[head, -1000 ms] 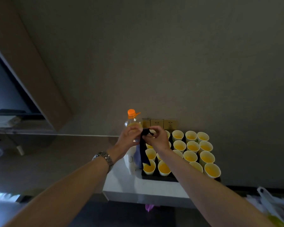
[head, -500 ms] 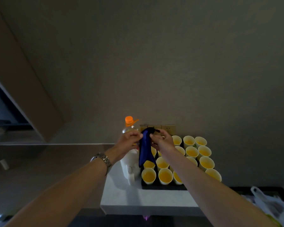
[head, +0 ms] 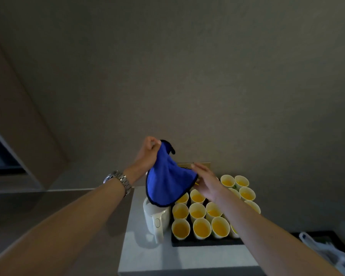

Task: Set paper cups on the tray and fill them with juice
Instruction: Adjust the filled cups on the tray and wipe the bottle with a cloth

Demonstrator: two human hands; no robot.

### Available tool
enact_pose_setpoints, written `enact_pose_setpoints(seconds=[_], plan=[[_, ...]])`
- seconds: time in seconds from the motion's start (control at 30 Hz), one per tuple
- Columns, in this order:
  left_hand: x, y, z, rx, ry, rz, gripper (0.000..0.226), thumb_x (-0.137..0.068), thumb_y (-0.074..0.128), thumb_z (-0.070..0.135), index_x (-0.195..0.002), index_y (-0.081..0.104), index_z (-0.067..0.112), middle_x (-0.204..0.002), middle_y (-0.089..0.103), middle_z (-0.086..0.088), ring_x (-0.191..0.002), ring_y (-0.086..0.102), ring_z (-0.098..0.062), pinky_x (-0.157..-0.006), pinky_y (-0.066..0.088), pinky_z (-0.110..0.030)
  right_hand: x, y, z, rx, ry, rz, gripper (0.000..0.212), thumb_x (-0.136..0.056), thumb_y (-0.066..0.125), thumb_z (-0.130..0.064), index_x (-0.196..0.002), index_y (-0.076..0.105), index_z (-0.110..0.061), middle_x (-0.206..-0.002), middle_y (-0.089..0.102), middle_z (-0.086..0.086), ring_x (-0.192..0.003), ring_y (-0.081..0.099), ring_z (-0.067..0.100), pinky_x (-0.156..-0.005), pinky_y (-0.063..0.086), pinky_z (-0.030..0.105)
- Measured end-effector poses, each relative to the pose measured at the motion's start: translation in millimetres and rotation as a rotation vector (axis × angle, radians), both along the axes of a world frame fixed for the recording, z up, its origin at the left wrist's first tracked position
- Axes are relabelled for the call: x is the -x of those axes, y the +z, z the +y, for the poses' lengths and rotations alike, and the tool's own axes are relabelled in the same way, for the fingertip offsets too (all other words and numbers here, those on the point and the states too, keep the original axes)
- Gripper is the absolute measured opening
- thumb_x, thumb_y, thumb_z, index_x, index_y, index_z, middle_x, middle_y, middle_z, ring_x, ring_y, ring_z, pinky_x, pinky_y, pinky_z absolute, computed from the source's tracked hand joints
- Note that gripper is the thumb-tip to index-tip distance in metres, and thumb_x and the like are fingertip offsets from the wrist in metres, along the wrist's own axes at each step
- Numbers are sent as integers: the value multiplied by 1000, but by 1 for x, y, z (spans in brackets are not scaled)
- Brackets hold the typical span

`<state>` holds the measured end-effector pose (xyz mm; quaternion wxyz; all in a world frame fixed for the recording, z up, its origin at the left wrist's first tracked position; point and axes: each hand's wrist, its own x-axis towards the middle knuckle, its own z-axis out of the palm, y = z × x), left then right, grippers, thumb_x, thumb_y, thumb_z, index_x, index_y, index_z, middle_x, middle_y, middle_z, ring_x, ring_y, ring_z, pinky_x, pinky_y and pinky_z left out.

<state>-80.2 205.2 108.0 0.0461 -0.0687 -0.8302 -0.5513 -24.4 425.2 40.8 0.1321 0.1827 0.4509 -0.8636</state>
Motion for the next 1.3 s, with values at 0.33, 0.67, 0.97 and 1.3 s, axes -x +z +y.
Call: enact_pose_setpoints(seconds=[0.33,0.67,0.97,1.3], plan=[[11,39,16,-635,-135,-275,38,-94,69,6,-129,53,10,-110,69,-14,-90,71,-21,-72,63,-30,-2,-12,-11,-188,292,86,86,-81,81,-1,-146,34,-34,-120,73,8,-116,67,26,-96,53,47],[7,48,2,-603,-334,-326,75,-90,57,-15,-147,48,33,-132,66,-11,-122,63,-28,-100,54,-41,13,-7,-17,132,197,164,59,-87,63,-2,-143,48,-13,-131,66,14,-125,60,32,-114,35,59],[5,39,-18,-411,-222,-279,65,-90,65,-10,-144,51,23,-126,69,-17,-106,71,-22,-77,62,-27,14,-3,29,9,88,130,71,-74,74,8,-136,59,-22,-127,67,20,-114,67,35,-101,52,53],[8,13,-31,37,-233,-136,41,-79,81,-4,-108,71,23,-113,71,-2,-109,68,-21,-79,57,-18,16,41,67,-348,-19,209,45,-82,73,9,-119,66,-16,-106,75,14,-95,75,27,-73,64,37]])
